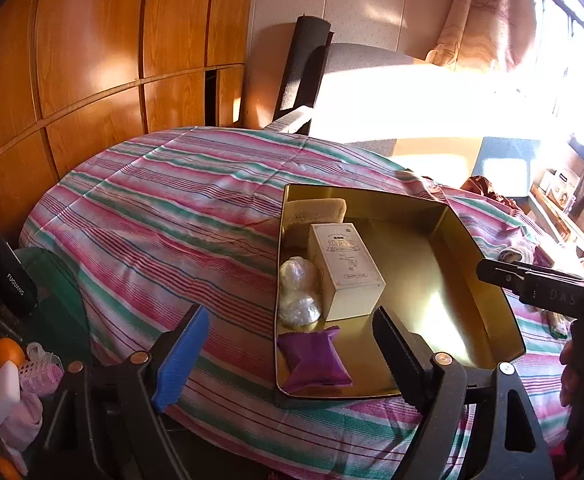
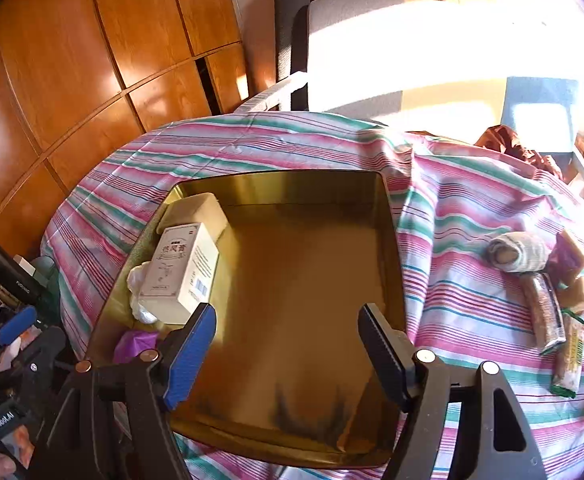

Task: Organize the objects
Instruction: 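Lower the white box into the gold tray and open the right tool, then move both tools back from the tray to the pile of items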

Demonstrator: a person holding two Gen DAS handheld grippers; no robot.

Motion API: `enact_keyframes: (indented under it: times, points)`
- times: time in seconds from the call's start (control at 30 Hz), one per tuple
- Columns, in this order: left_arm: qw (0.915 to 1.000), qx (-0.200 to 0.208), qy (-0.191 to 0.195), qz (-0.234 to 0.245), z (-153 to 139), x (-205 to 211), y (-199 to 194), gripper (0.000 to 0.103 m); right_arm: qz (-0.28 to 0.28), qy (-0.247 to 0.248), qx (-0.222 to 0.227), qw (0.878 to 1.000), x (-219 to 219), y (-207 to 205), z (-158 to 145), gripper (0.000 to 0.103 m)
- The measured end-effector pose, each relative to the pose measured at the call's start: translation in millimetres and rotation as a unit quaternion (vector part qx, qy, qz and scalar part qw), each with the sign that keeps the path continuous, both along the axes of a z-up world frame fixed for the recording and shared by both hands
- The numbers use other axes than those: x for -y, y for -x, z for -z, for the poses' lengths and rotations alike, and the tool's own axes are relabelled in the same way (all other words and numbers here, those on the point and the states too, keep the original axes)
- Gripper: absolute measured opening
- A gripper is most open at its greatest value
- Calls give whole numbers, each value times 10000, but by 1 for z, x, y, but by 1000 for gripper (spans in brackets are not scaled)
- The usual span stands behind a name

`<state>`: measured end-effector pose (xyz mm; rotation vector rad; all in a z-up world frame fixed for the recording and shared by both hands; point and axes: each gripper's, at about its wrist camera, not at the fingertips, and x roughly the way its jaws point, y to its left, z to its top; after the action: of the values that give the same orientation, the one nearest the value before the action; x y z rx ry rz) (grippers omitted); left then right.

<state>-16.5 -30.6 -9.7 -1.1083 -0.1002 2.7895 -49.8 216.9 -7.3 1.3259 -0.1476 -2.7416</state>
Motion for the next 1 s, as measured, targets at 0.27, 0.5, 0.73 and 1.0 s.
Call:
enact_keyframes:
  times: [0.27, 0.5, 0.73, 1.0]
  points:
    - [9992, 39, 157, 371, 0, -34, -6, 86, 298, -383, -155, 9987, -45, -27, -3, 75]
    - [9969, 116, 167, 766, 2, -64, -7, 88, 802, -448, -145, 9957, -106, -43, -4, 75]
    - [9928, 27, 236, 1174, -8, -95, -5, 88, 1826, -420, -127, 9822, -205, -61, -10, 75]
    - [9833, -46, 298, 1794, -18, -146, -2, 88, 3421, -48, -303, 9392, -328, -95, 2, 76]
